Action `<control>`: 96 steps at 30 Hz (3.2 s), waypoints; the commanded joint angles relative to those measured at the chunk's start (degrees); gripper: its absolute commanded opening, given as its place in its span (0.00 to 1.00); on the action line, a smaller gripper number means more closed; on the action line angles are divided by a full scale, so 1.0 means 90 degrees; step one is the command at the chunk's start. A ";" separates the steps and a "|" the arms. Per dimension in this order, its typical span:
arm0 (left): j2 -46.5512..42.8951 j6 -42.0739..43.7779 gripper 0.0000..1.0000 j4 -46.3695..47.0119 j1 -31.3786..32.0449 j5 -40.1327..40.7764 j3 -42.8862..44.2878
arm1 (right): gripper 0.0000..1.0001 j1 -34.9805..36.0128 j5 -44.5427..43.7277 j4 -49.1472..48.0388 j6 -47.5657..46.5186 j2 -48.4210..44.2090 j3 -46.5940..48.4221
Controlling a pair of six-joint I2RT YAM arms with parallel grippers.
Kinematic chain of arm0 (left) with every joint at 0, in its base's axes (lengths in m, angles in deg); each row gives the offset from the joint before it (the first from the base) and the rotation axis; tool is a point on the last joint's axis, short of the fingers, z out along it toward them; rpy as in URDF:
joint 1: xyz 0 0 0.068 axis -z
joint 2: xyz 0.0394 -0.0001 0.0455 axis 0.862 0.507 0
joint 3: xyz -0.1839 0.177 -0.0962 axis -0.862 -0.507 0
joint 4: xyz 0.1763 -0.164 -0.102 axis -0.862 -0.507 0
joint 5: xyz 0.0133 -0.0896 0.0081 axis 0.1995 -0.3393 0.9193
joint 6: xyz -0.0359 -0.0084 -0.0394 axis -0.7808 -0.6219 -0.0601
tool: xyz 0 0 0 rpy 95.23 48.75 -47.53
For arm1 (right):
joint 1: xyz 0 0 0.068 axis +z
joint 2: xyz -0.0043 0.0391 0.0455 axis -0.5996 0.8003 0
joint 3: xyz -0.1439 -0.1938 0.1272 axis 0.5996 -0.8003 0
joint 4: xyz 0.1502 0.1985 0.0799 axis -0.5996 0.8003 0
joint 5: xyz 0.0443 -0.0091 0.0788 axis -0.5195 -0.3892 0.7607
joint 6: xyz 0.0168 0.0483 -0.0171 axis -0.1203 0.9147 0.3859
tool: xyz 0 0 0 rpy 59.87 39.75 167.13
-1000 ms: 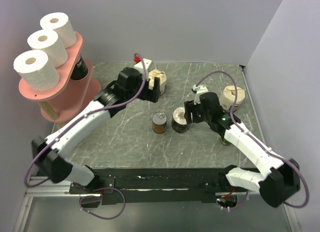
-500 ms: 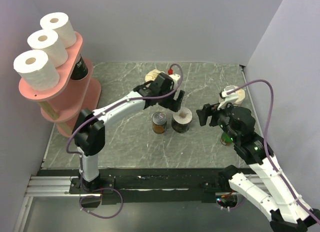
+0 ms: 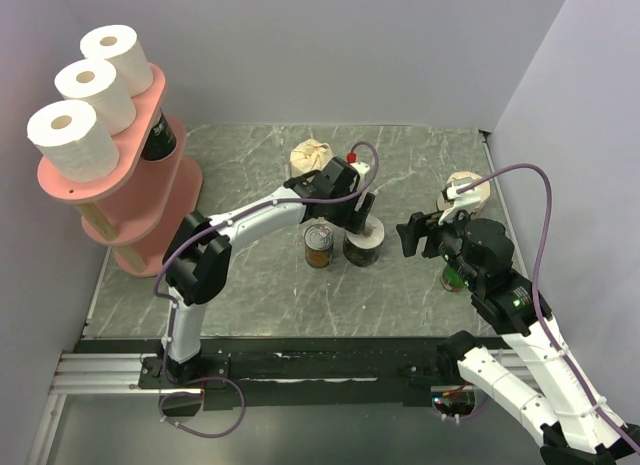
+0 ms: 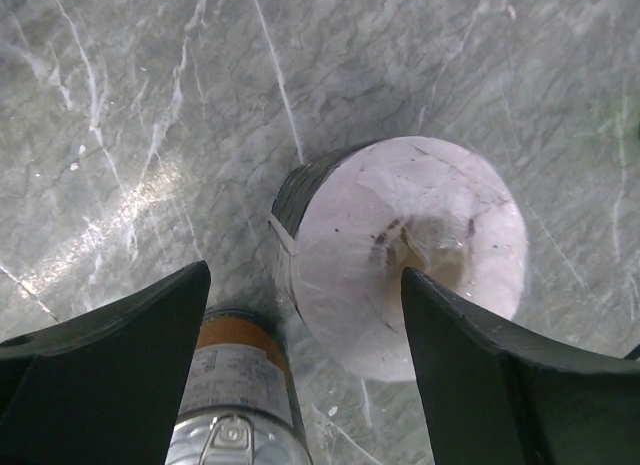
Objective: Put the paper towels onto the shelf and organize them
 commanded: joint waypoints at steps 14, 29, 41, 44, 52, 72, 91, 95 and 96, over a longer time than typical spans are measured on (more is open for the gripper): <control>0.0188 -0.0069 0.48 0.0317 0.0036 -0.0057 0.0427 | 0.87 0.0028 0.0014 0.0160 0.0188 -0.0121 0.0248; -0.1246 -0.0264 0.41 -0.0504 -0.0861 0.1193 0.0471 | 0.87 0.0037 0.0102 0.0092 0.0139 -0.0131 0.0219; -0.3230 -0.0674 0.42 -0.0484 -0.2688 0.1115 -0.2498 | 0.87 0.0067 0.0454 -0.0006 0.0305 -0.0170 0.0121; -0.3211 -0.0792 0.42 -0.0484 -0.2815 0.1437 -0.2861 | 0.87 0.0067 0.0464 0.0062 0.0295 -0.0083 0.0160; -0.3064 -0.1104 0.73 -0.0806 -0.2962 0.2353 -0.2989 | 0.87 0.0067 0.0503 0.0228 0.0188 -0.0073 0.0209; -0.2801 -0.0206 0.81 -0.0905 -0.1615 0.2073 -0.2676 | 0.87 0.0067 0.0610 0.0365 0.0285 -0.0063 0.0317; -0.2214 -0.0128 0.50 -0.0640 -0.1566 0.2472 -0.3028 | 0.87 0.0057 0.0600 0.0414 0.0344 -0.0141 0.0287; -0.2370 -0.0108 0.45 -0.0874 -0.1575 0.2794 -0.2921 | 0.87 0.0067 0.0581 0.0462 0.0315 -0.0161 0.0316; -0.2409 -0.0099 0.45 -0.1068 -0.1566 0.2988 -0.2815 | 0.87 0.0067 0.0581 0.0482 0.0324 -0.0161 0.0336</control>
